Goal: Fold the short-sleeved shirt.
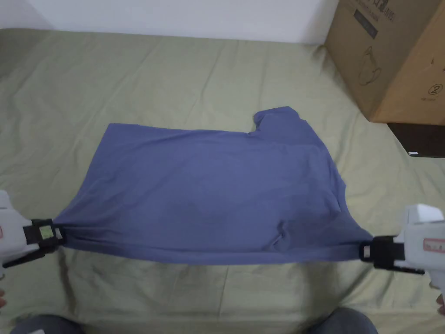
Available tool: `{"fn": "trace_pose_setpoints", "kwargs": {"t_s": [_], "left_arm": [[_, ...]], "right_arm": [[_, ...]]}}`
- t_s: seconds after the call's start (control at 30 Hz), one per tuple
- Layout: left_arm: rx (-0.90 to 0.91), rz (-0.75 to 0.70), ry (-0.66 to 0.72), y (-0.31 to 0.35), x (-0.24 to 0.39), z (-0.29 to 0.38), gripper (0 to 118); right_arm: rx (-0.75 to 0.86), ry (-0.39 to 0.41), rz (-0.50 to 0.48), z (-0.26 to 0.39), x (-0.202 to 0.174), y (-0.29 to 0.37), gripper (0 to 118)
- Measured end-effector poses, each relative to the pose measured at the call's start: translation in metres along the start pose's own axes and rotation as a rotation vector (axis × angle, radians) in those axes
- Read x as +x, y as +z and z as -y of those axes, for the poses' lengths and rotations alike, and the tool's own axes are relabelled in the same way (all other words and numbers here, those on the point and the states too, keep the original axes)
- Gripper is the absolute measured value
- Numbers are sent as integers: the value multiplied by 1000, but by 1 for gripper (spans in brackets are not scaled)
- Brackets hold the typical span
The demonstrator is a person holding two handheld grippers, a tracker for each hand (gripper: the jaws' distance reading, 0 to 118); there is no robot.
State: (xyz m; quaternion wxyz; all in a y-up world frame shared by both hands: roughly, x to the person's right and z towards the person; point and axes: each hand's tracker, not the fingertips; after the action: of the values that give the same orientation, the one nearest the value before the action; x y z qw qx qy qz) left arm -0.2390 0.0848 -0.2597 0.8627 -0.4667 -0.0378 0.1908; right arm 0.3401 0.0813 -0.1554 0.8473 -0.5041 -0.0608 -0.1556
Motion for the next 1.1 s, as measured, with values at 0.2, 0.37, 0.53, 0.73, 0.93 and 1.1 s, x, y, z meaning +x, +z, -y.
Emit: {"fn": "trace_pose_setpoints", "kwargs": {"t_s": [0.2, 0.37, 0.53, 0.73, 0.93, 1.1], "left_arm": [[42, 10, 23, -34, 21, -62, 2], [54, -37, -12, -89, 47, -107, 2], [36, -79, 8, -151, 56, -129, 3], [-30, -215, -59, -200, 61, -129, 51], [190, -133, -81, -152, 54, -131, 110], [444, -100, -168, -69, 57, -104, 112]], "right_arm": [[48, 9, 68, -74, -32, -13, 8], [32, -34, 113, -128, -31, -72, 8], [41, -93, 202, -161, -27, -126, 8], [13, -96, 217, -177, -31, -164, 29], [26, -98, 254, -167, -35, -133, 102], [370, 80, 223, -130, -58, -56, 102]]}}
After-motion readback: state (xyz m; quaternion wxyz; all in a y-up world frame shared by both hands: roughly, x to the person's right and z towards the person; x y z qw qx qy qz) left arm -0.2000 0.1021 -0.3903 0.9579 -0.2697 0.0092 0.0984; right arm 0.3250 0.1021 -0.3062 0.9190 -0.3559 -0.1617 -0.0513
